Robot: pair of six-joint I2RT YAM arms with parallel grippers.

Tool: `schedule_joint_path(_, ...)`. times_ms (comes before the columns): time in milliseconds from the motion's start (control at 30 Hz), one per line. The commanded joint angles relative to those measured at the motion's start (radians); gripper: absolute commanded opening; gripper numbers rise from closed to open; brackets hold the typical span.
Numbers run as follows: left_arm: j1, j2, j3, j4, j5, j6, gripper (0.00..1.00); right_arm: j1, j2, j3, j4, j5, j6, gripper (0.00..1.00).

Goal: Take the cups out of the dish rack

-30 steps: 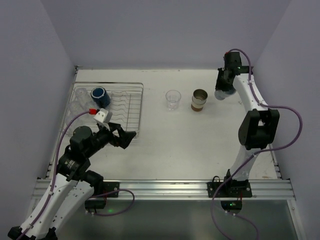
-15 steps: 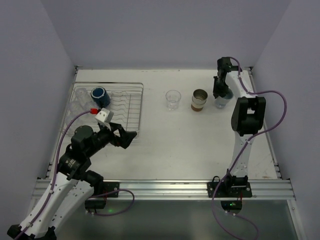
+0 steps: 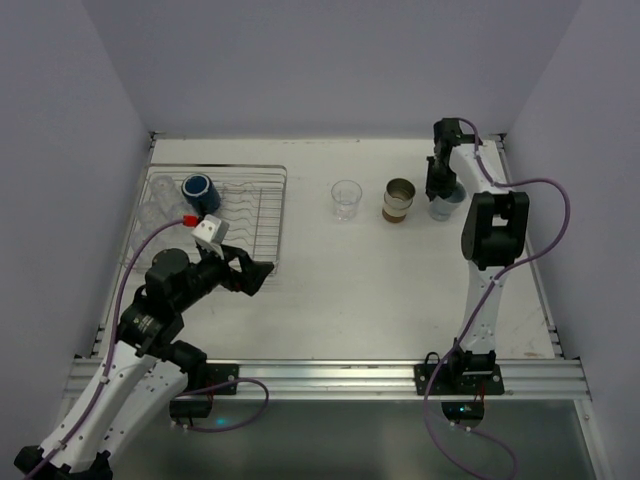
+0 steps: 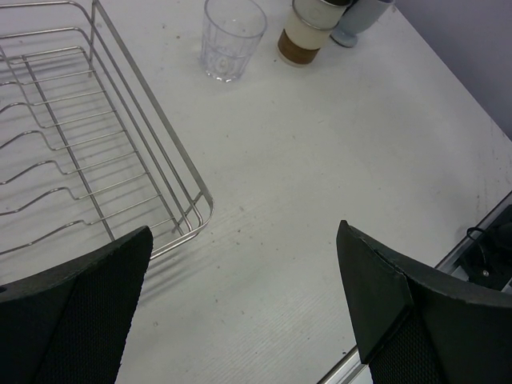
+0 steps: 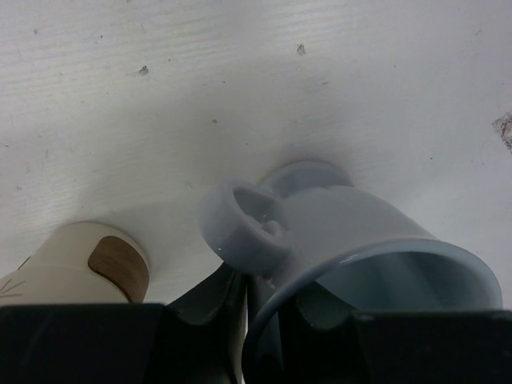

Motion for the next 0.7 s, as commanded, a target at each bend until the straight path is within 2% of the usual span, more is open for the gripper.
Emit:
schedule_joint_path(0,0.009,0.007,0.007,0.024,-0.011,0.023,1.0,-0.003,-0.028,0.025,0.012,0.008,-0.028,0.26)
schedule_joint_path(33,0.014,0.007,0.007,0.024,-0.011,0.023,1.0,-0.003,-0.031,0.031,0.013,0.004,-0.026,0.29)
schedule_joint_path(67,0.014,0.009,0.009,0.024,-0.011,0.023,1.0,-0.003,-0.034,0.034,0.012,-0.001,-0.023,0.37)
schedule_joint_path(167,0.02,0.013,0.007,0.024,-0.011,0.023,1.0,-0.003,-0.057,0.031,0.024,-0.019,-0.009,0.48)
schedule_joint_path(400,0.045,0.042,0.012,0.017,-0.034,0.026,1.0,-0.003,-0.217,-0.036,0.087,-0.055,0.034,0.56)
schedule_joint_path(500,0.049,0.05,0.026,0.013,-0.108,0.015,1.0,-0.002,-0.35,-0.137,0.168,-0.11,0.069,0.61)
schedule_joint_path(600,0.048,0.065,0.065,-0.002,-0.268,-0.02,1.0,-0.003,-0.514,-0.254,0.286,-0.153,0.103,0.62)
schedule_joint_path(667,0.049,0.081,0.107,-0.013,-0.397,-0.035,1.0,-0.003,-0.646,-0.392,0.4,-0.188,0.127,0.64)
